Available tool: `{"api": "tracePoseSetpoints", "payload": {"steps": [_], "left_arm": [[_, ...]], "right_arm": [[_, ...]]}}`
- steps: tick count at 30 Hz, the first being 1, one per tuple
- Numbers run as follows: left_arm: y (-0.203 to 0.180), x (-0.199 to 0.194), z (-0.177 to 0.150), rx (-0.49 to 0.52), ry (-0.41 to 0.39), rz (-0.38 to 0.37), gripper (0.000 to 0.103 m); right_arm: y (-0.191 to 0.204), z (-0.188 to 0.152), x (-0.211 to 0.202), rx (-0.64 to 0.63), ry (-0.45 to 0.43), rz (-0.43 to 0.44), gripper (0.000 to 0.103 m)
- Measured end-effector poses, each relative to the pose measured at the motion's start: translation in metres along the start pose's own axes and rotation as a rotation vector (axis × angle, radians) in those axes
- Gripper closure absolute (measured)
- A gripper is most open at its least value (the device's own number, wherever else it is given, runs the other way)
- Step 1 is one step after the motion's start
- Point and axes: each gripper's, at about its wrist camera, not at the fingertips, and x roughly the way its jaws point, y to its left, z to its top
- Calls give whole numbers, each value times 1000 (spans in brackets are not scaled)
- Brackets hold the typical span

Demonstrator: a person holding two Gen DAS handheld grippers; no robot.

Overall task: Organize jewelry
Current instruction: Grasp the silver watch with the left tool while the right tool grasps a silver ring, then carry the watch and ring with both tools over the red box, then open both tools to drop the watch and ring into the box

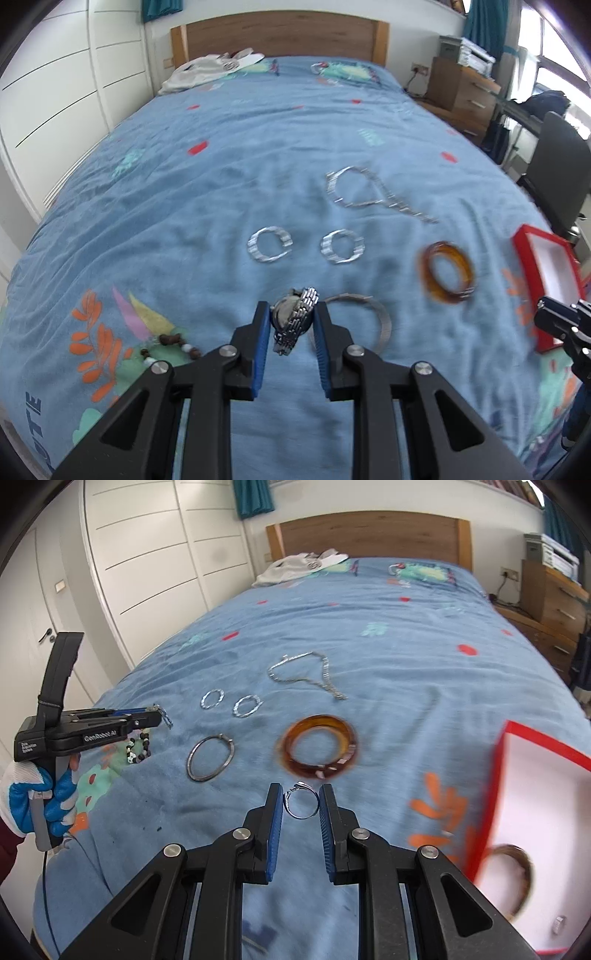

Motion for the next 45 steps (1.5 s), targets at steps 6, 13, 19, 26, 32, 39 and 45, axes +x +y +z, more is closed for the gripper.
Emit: {"api": "tracePoseSetpoints", "payload": {"steps": [6,13,19,26,32,39,45], "left_arm": [[-60,-24,11,38,-29,-119,81],[-164,-26,24,128,-25,-283,81],[-251,-10,28,208,-1,-386,81],[-324,23,24,263,55,-447,81],[-356,55,17,293,105,-448,81],[-361,88,10,279,155,-417,81],[-362,97,5,283,157,-398,81]], "right_arm": [[-46,-16,-46,39,-9,-98,83],[-122,-47,-92,109,18,-244,83],[-165,-62,-96,144,53,-281,83],[-191,-70,-77,124,115,-277,83],[-207,-70,-65,82,166,-267,83],[-210,-69,-47,4,239,-252,83],[-208,-70,-41,-31,260,-249,83]]}}
